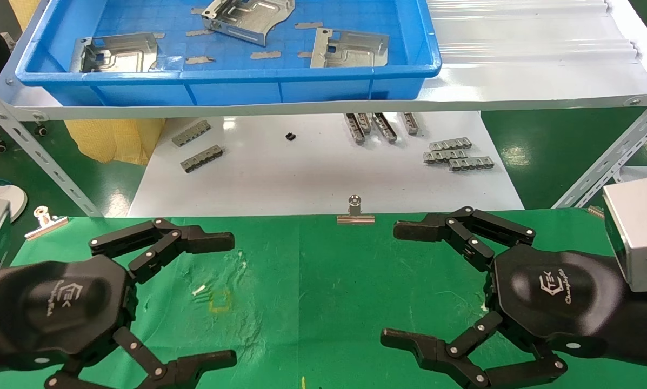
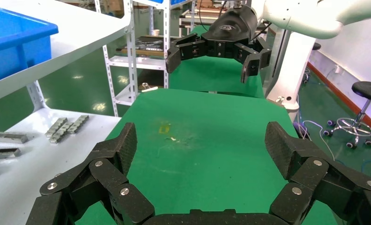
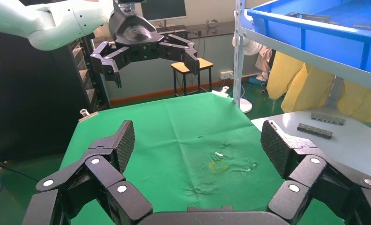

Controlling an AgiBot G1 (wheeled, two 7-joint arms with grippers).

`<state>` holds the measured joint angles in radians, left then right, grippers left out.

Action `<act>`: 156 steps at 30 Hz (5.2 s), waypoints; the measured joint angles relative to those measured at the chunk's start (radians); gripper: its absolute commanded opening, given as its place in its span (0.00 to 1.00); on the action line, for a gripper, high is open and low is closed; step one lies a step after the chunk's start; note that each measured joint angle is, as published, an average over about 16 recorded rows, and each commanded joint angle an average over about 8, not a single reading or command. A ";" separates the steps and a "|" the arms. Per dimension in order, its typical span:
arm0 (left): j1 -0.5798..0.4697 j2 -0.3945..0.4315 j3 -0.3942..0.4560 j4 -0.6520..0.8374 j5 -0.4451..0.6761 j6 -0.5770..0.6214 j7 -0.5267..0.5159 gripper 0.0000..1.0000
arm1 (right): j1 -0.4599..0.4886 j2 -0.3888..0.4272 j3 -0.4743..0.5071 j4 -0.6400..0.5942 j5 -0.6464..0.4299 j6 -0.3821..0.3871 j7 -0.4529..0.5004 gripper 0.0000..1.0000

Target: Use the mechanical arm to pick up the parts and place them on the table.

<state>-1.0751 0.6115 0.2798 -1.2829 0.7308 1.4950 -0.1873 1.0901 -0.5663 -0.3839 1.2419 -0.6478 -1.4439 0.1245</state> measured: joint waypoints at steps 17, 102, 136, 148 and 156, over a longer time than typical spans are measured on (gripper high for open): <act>0.000 0.000 0.000 0.000 0.000 0.000 0.000 1.00 | 0.000 0.000 0.000 0.000 0.000 0.000 0.000 0.00; -0.915 0.737 0.192 1.256 0.556 -0.878 0.109 0.00 | 0.000 0.000 0.000 0.000 0.000 0.000 0.000 1.00; -0.911 0.733 0.213 1.201 0.549 -0.900 0.133 0.00 | 0.000 0.000 0.000 0.000 0.000 0.000 0.000 1.00; -0.931 0.671 0.182 1.162 0.490 -0.700 0.263 0.00 | 0.000 0.000 0.000 0.000 0.000 0.000 0.000 1.00; -0.922 0.571 0.167 1.140 0.455 -0.371 0.401 0.00 | 0.000 0.000 0.000 0.000 0.000 0.000 0.000 1.00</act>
<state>-1.9974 1.1821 0.4471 -0.1429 1.1859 1.1239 0.2140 1.0902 -0.5663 -0.3841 1.2419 -0.6477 -1.4438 0.1244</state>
